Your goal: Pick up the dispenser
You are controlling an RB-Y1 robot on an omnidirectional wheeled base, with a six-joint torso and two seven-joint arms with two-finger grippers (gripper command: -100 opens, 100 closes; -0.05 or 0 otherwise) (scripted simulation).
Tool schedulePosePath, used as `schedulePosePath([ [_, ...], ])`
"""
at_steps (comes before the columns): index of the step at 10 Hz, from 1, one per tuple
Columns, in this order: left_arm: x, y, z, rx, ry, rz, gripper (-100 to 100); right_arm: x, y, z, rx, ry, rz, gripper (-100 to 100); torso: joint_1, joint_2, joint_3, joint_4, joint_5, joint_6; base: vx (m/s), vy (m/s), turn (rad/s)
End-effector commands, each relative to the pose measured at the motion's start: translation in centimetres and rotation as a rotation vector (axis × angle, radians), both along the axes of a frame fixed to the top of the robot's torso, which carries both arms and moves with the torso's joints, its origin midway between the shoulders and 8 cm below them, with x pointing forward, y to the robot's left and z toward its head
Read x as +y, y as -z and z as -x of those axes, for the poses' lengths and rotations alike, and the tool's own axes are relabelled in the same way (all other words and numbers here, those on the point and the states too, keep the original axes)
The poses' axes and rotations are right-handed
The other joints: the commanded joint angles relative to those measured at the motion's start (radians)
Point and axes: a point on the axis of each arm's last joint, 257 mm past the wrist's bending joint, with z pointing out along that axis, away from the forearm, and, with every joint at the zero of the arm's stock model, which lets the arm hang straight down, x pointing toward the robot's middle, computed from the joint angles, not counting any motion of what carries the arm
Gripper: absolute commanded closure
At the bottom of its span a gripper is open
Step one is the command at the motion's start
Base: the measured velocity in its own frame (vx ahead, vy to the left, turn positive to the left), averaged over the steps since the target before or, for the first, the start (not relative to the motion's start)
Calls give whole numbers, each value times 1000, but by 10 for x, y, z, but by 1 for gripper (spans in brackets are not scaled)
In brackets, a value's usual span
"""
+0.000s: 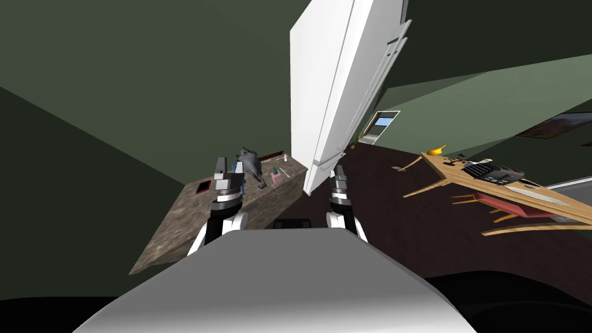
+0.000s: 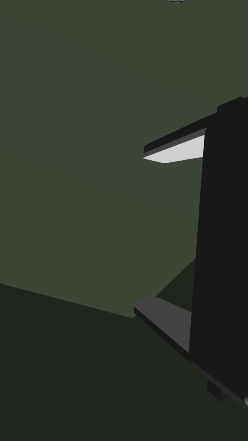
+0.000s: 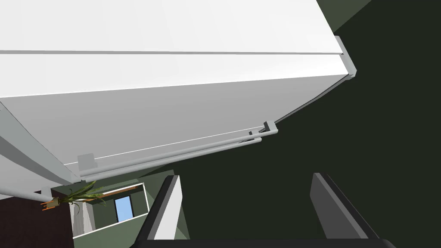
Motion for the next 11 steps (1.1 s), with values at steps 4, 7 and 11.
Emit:
schedulePosePath([
  [4,-6,15,-31,97,41,-1,-100,0,0,0,0,0,0,0,-3,1,0,0,-1,0,-9,-49,17],
  [7,-7,22,-43,139,52,7,-100,0,0,0,0,0,0,0,-3,0,0,0,-1,0,-7,-39,13],
  [11,-12,35,-67,220,79,27,-100,0,0,0,0,0,0,0,-4,0,0,0,-1,0,-12,-51,16],
])
